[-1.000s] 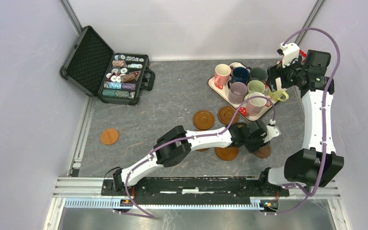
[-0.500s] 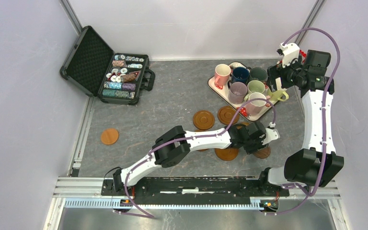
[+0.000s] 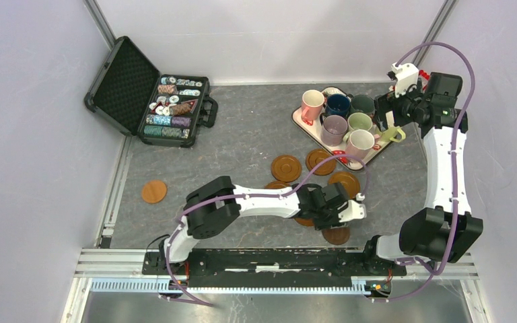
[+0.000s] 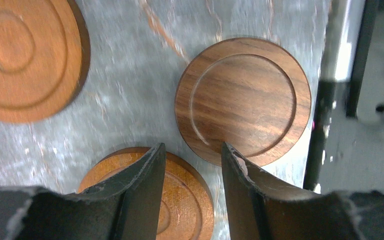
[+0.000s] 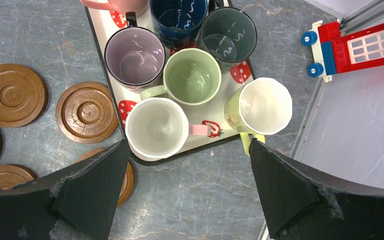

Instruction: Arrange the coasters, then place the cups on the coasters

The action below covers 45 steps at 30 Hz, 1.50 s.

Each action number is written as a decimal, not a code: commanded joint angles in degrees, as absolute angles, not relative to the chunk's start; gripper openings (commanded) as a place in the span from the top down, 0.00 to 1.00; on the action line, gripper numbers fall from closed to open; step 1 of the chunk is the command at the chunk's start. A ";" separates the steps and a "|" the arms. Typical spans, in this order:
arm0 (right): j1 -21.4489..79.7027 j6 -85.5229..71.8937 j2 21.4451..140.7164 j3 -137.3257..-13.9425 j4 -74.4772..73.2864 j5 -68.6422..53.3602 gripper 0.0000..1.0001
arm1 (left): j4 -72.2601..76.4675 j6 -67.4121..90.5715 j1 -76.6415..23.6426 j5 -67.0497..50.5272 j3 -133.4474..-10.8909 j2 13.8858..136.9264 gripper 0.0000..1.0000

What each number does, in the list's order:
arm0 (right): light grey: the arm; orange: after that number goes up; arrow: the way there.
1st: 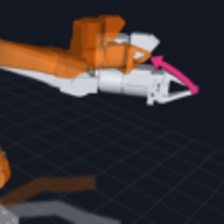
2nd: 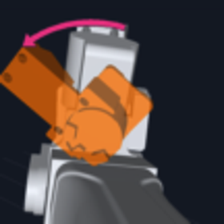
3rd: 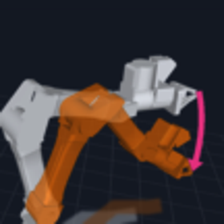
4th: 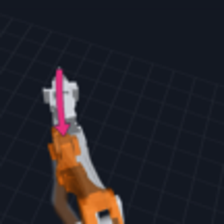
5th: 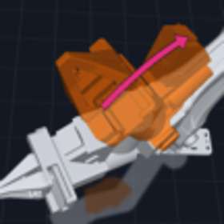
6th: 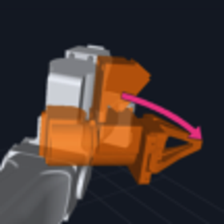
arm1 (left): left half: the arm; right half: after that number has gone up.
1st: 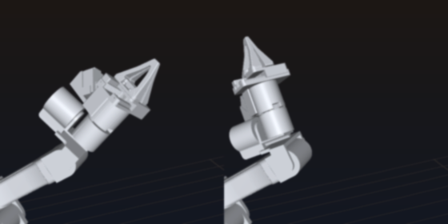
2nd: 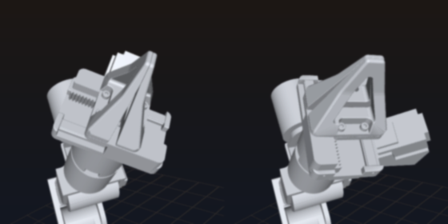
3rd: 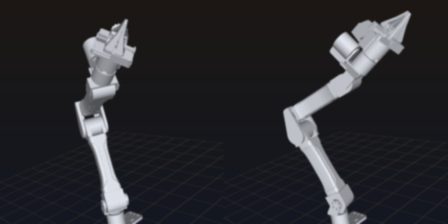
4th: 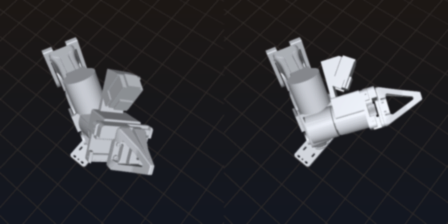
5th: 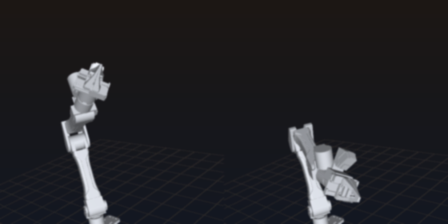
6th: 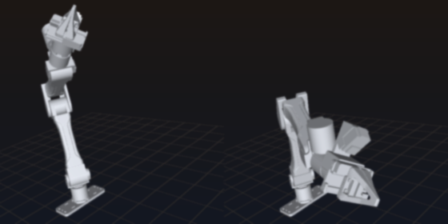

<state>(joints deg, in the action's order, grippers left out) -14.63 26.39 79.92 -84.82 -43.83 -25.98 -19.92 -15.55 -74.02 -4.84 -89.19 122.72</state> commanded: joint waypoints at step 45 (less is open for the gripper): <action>-11.45 24.10 82.75 -75.31 -34.43 -35.20 0.02 | -43.27 -54.67 -13.13 5.70 -48.99 92.30 0.46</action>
